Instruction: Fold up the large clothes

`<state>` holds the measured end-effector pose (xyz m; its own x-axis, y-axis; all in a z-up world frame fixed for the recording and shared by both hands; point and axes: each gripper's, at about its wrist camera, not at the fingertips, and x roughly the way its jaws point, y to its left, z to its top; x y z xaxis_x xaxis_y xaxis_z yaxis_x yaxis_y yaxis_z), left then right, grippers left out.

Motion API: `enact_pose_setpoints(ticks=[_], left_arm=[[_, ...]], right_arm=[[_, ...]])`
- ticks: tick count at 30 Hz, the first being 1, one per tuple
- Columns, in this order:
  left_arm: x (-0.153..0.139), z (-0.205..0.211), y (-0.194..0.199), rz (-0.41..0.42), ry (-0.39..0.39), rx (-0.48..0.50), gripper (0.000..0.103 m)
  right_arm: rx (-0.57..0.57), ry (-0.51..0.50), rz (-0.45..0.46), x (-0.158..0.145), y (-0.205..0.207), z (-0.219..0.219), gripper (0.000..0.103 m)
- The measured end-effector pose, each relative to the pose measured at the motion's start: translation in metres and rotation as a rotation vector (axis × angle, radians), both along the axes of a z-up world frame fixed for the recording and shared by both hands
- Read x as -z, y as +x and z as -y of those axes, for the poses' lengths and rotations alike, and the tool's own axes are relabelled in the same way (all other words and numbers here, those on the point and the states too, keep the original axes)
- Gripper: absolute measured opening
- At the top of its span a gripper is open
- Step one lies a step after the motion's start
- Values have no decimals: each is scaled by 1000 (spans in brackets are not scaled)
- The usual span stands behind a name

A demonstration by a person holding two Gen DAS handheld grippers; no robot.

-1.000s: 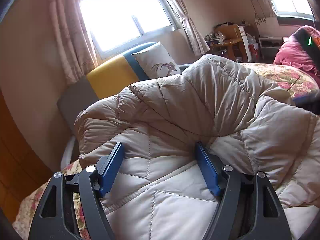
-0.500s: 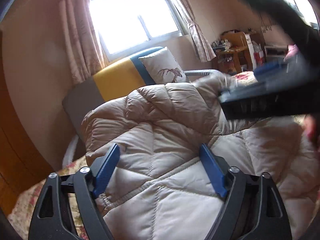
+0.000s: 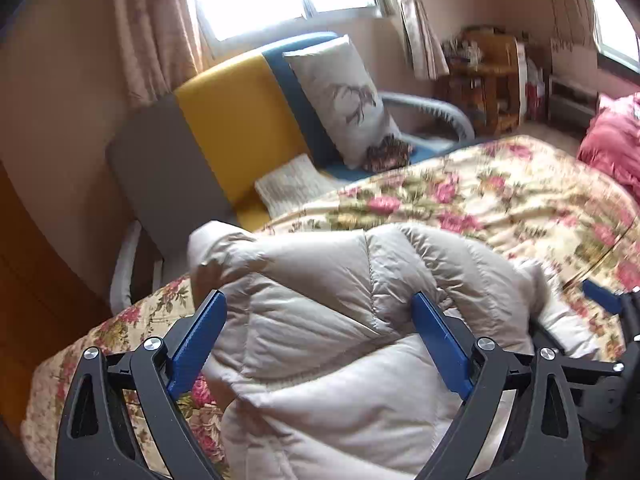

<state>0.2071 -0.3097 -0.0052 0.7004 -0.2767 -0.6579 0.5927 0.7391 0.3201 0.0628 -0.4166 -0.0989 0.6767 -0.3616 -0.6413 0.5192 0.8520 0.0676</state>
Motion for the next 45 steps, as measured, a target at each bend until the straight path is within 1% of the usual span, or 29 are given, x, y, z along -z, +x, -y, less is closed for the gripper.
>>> enact_pose_setpoints(ticks=[1,3,4,6,10,13,15,17,20,24,27,28,30,31,33,35,36,38,40,41,43,45], left_arm=[[15,6,12,-41,27,-18,94],[33,10,26,-54,36,-39,99],[41,11,29,-57,38,-48,99],[51,12,38,-72,25,-59,100],[69,13,56,-132,1,-59,100],[78,16,63,-155,-11,-59,100],[80,15,62,-148,-18,-61,100],[78,12,56,-123,-24,-63,100],[68,0,41,-98,-45,-57,99],[50,-25,1,-119,-100,14,99],[43,-39,-32,-139,-143,68,99],[45,-41,-44,-128,-137,78,99],[51,-42,-58,-73,-122,75,99],[52,-43,-59,-68,-128,75,99],[55,-46,-56,-86,-152,80,99],[57,-48,-54,-96,-160,86,99],[57,-48,-54,-93,-159,85,99],[58,-48,-56,-84,-157,82,99],[59,-47,-57,-75,-158,80,99],[59,-48,-57,-73,-159,79,99],[59,-48,-57,-72,-162,79,99],[58,-50,-57,-76,-176,84,99]], right_arm=[[4,8,-3,1,1,2,85],[20,39,-1,5,2,6,85],[25,58,-1,8,4,8,85],[35,68,-11,10,8,10,85],[47,31,-35,13,18,10,85],[48,50,-42,17,24,15,86],[47,66,-42,19,24,17,88],[46,74,-38,21,22,17,90],[39,69,-27,21,19,16,91],[37,45,-18,19,16,13,92],[34,42,-10,19,14,13,92],[32,41,-9,18,14,13,93],[22,31,-9,16,13,11,94],[14,15,-7,14,12,9,94],[-8,-17,-17,6,9,7,94],[-15,-52,-25,-8,-1,4,99],[-5,-73,-15,-16,-9,1,101],[1,-93,29,-34,-26,-7,101],[-27,-96,73,-46,-40,-19,101],[-48,-100,70,-48,-42,-25,101],[-70,-112,21,-45,-36,-34,101],[-42,-130,-40,-28,-28,-33,101]])
